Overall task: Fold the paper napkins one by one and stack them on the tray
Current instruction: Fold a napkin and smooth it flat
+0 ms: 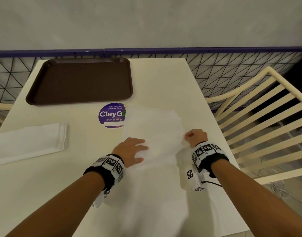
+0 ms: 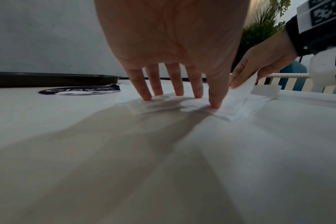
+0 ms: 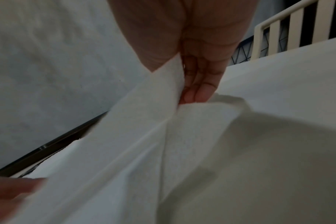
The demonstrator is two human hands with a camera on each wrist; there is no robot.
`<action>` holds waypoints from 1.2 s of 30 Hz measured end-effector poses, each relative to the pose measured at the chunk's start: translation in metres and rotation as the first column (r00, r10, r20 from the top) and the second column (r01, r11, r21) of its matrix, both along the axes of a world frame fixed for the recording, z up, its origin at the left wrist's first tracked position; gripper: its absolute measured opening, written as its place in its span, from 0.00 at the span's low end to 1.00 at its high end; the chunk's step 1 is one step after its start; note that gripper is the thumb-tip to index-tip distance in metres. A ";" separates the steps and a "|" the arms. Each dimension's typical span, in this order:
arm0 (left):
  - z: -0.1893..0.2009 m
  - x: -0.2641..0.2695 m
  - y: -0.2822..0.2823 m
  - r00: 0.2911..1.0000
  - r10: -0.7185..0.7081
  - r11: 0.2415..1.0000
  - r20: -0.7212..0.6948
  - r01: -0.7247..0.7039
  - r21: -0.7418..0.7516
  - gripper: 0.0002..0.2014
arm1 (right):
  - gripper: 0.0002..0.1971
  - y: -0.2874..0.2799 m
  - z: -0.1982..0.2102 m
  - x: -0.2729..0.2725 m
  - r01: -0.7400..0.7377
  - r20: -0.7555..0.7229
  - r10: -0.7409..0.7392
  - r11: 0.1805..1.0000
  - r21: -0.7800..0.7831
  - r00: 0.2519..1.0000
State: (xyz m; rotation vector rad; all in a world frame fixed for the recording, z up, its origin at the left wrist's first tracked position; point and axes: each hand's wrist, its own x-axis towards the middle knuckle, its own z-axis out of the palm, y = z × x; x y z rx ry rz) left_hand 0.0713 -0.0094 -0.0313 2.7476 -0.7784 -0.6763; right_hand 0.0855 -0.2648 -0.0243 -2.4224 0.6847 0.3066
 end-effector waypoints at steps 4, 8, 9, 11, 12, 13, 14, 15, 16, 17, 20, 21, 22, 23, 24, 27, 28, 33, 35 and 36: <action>-0.001 0.001 0.000 1.000 -0.015 1.000 -0.001 0.015 0.014 0.24 | 0.14 0.000 0.002 -0.001 0.085 -0.032 -0.083 0.995 0.045 0.996; -0.002 0.000 0.001 1.000 -0.016 1.000 0.008 0.015 0.016 0.24 | 0.13 0.005 0.006 -0.004 -0.007 -0.032 0.006 0.999 -0.038 0.999; -0.003 0.000 0.001 1.000 -0.014 1.000 0.008 0.014 0.017 0.24 | 0.11 0.007 0.007 -0.006 -0.054 -0.013 0.053 0.994 -0.094 0.998; -0.001 0.000 0.001 1.000 -0.024 0.999 -0.005 0.024 0.033 0.25 | 0.09 0.012 0.011 -0.008 -0.172 0.044 0.185 0.963 -0.205 0.982; 0.001 0.000 0.001 0.999 -0.032 0.999 -0.013 0.033 0.041 0.26 | 0.08 0.015 0.013 -0.009 -0.228 0.086 0.253 0.948 -0.223 0.964; 0.003 0.000 0.001 0.999 -0.033 0.999 -0.011 0.033 0.037 0.28 | 0.06 0.020 0.018 -0.010 -0.278 0.130 0.308 0.938 -0.205 0.942; 0.006 0.001 0.002 1.000 -0.017 1.000 0.012 0.017 0.013 0.31 | 0.04 0.026 0.024 -0.010 -0.326 0.181 0.351 0.932 -0.157 0.919; 0.011 0.004 0.002 0.998 0.016 0.999 0.061 -0.014 -0.036 0.34 | 0.02 0.034 0.032 -0.011 -0.370 0.228 0.382 0.924 -0.095 0.895; 0.017 0.007 0.003 0.990 0.064 0.993 0.125 -0.050 -0.110 0.37 | 0.02 0.042 0.041 -0.011 -0.420 0.269 0.414 0.907 -0.035 0.870; 0.026 0.012 0.004 0.975 0.107 0.979 0.195 -0.069 -0.194 0.40 | 0.03 0.052 0.052 -0.011 -0.477 0.292 0.454 0.879 0.010 0.842; 0.058 0.030 0.010 0.889 0.033 0.963 0.457 0.094 -0.253 0.46 | 0.02 0.086 0.080 -0.014 -0.666 0.315 0.623 0.744 0.041 0.716; 0.070 0.036 0.013 0.833 -0.065 0.967 0.549 0.188 -0.172 0.45 | 0.03 0.098 0.089 -0.017 -0.717 0.314 0.678 0.697 0.012 0.665; 0.081 0.040 0.017 0.770 -0.164 0.962 0.616 0.264 -0.074 0.40 | 0.03 0.109 0.097 -0.020 -0.756 0.311 0.725 0.654 -0.032 0.614; 0.090 0.044 0.024 0.707 -0.241 0.952 0.665 0.306 0.020 0.33 | 0.01 0.118 0.105 -0.022 -0.779 0.305 0.762 0.621 -0.090 0.572; 0.099 0.047 0.032 0.654 -0.286 0.944 0.701 0.319 0.087 0.25 | 0.02 0.126 0.113 -0.023 -0.792 0.305 0.792 0.590 -0.159 0.529; 0.123 0.044 0.068 0.613 -0.234 0.967 0.754 0.230 0.112 0.12 | 0.07 0.142 0.142 -0.022 -0.736 0.259 0.838 0.545 -0.402 0.480; 0.130 0.041 0.081 0.605 -0.182 0.977 0.775 0.202 0.072 0.11 | 0.08 0.147 0.150 -0.021 -0.700 0.255 0.839 0.542 -0.465 0.481; 0.140 0.004 0.142 0.621 0.058 0.991 0.782 0.058 -0.119 0.16 | 0.12 0.178 0.161 -0.036 -0.691 0.326 0.795 0.606 -0.394 0.512; 0.126 -0.016 0.160 0.644 0.071 0.986 0.762 0.072 -0.152 0.16 | 0.18 0.191 0.151 -0.049 -0.739 0.316 0.791 0.606 -0.294 0.523; 0.116 -0.028 0.172 0.658 0.053 0.984 0.751 0.093 -0.151 0.16 | 0.21 0.200 0.142 -0.056 -0.765 0.271 0.814 0.578 -0.283 0.514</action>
